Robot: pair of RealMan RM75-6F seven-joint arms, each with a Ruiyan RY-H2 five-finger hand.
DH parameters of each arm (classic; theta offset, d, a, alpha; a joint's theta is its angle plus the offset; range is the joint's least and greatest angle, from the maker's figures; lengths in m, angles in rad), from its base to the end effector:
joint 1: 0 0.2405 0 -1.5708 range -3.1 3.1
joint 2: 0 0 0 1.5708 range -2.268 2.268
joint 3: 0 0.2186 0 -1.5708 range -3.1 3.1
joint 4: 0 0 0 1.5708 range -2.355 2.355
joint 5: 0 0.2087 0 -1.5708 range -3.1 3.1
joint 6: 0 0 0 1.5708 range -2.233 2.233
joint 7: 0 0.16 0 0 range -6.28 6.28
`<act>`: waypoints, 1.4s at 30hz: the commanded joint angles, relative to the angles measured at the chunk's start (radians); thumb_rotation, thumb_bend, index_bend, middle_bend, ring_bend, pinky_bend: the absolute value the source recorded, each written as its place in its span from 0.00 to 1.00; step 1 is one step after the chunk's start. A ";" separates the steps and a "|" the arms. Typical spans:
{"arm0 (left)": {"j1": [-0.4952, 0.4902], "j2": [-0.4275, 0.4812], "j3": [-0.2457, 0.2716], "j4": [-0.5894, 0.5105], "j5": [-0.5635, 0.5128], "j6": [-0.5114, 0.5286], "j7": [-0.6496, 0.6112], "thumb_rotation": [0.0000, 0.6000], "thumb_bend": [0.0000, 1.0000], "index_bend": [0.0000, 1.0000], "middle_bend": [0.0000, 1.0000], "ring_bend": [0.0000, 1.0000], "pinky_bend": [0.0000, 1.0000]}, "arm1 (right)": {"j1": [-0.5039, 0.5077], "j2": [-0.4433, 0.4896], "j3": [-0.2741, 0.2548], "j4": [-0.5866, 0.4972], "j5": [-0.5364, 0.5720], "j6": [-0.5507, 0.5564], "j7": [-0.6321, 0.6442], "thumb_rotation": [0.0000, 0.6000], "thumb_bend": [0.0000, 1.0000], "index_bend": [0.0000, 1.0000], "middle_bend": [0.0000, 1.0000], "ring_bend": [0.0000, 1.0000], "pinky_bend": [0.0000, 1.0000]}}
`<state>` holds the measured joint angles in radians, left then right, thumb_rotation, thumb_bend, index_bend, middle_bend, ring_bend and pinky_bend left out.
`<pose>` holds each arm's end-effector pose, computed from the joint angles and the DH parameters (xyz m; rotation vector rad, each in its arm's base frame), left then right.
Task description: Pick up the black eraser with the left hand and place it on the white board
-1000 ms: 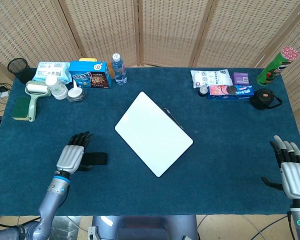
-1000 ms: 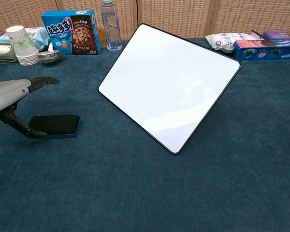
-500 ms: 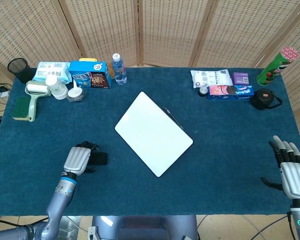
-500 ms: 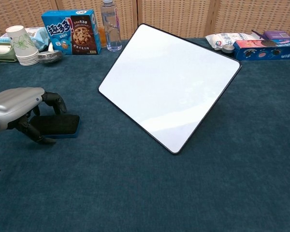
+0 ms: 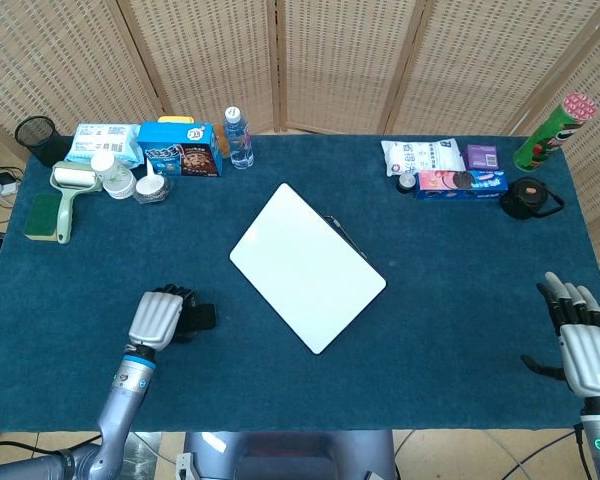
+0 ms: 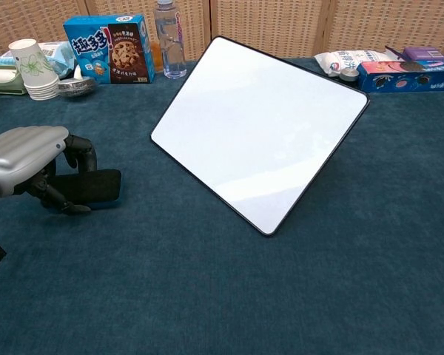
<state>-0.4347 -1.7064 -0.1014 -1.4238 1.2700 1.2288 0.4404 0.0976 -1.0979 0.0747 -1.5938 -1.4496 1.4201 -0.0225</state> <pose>-0.1705 0.2653 -0.0352 -1.6634 -0.9361 -0.8895 -0.2890 -0.2031 0.1498 1.3846 -0.9001 0.8262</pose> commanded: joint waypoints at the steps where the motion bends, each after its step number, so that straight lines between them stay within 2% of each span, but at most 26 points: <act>1: -0.024 0.017 0.008 0.010 0.113 0.025 -0.089 1.00 0.13 0.54 0.52 0.37 0.48 | 0.000 0.002 -0.001 -0.002 -0.001 -0.002 0.004 1.00 0.00 0.03 0.00 0.00 0.00; 4: -0.062 0.046 0.009 0.038 0.244 0.058 -0.221 1.00 0.13 0.54 0.52 0.37 0.48 | 0.000 0.005 -0.001 -0.003 0.002 -0.004 0.007 1.00 0.00 0.03 0.00 0.00 0.00; 9: -0.132 0.020 -0.034 0.137 0.372 0.133 -0.322 1.00 0.12 0.54 0.52 0.37 0.47 | 0.000 0.008 -0.001 -0.004 0.002 -0.005 0.014 1.00 0.00 0.03 0.00 0.00 0.00; 18: -0.281 -0.087 -0.086 0.357 0.477 0.162 -0.380 1.00 0.12 0.54 0.52 0.37 0.46 | 0.006 0.010 -0.002 -0.001 0.009 -0.022 0.025 1.00 0.00 0.03 0.00 0.00 0.00; 23: -0.380 -0.169 -0.126 0.467 0.467 0.123 -0.406 1.00 0.12 0.54 0.52 0.37 0.45 | 0.011 0.011 -0.003 0.003 0.014 -0.036 0.032 1.00 0.00 0.03 0.00 0.00 0.00; 31: -0.494 -0.268 -0.157 0.607 0.436 0.059 -0.396 1.00 0.11 0.54 0.52 0.37 0.45 | 0.018 0.013 0.001 0.011 0.031 -0.056 0.051 1.00 0.00 0.03 0.00 0.00 0.00; 42: -0.559 -0.394 -0.130 0.851 0.384 0.011 -0.471 1.00 0.11 0.54 0.52 0.37 0.44 | 0.025 0.018 0.004 0.019 0.048 -0.080 0.076 1.00 0.00 0.03 0.00 0.00 0.00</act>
<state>-0.9798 -2.0752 -0.2408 -0.6072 1.6666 1.2515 -0.0101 0.1226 -1.0804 0.0785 -1.5754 -1.4014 1.3407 0.0535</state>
